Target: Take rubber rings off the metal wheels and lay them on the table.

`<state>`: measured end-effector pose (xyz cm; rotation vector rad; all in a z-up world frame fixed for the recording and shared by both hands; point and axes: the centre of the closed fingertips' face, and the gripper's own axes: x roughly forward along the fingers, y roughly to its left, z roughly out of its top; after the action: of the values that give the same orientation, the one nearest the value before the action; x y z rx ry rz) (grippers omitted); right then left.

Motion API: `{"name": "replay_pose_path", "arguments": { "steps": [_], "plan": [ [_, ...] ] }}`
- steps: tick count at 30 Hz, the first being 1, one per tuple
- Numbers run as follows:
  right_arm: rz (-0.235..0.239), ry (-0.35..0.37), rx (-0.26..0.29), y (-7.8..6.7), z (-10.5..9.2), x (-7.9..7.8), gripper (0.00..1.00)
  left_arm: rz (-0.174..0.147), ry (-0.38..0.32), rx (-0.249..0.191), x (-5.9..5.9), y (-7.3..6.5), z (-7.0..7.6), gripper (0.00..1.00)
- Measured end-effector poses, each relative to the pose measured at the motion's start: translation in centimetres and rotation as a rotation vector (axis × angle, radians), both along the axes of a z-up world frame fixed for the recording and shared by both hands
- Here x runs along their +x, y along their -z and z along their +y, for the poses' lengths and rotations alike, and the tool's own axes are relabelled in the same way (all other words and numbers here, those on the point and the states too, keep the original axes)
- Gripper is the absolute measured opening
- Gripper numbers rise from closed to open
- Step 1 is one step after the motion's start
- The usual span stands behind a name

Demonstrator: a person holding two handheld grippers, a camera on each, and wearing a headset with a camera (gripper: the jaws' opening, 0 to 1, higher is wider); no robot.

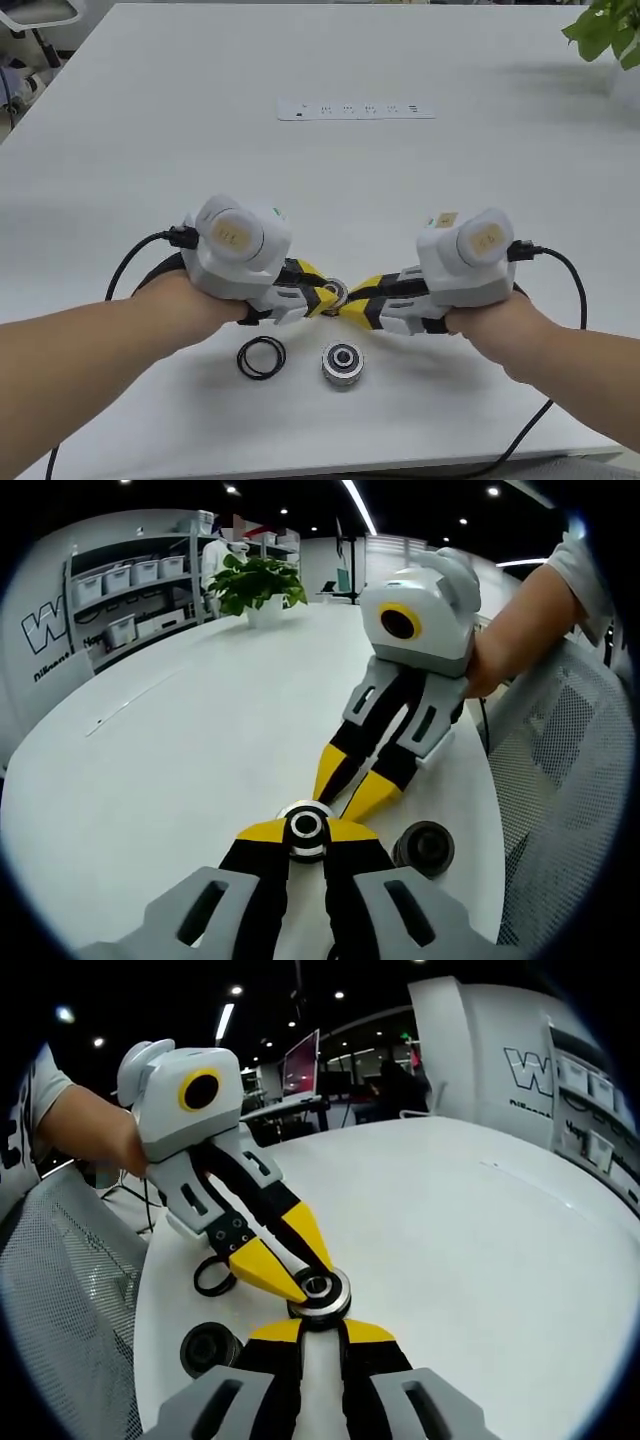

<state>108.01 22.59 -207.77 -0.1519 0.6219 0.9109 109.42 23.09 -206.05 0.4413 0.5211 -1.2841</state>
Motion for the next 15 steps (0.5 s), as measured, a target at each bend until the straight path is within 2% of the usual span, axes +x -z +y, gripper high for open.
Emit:
{"name": "replay_pose_path", "arguments": {
  "steps": [3, 8, 15],
  "plan": [
    [0.012, 0.008, -0.018, 0.28, -0.33, -0.09, 0.00, -0.001, -0.008, -0.003, 0.03, 0.00, 0.05, 0.07],
    [0.021, 0.020, -0.005, 0.30, -0.20, -0.05, 0.00, -0.006, -0.009, 0.001, -0.04, -0.01, 0.06, 0.07],
    [0.101, 0.115, 0.091, 0.28, -0.48, 0.37, 0.00, -0.016, -0.013, 0.003, -0.03, -0.02, 0.09, 0.07]
  ]
}}
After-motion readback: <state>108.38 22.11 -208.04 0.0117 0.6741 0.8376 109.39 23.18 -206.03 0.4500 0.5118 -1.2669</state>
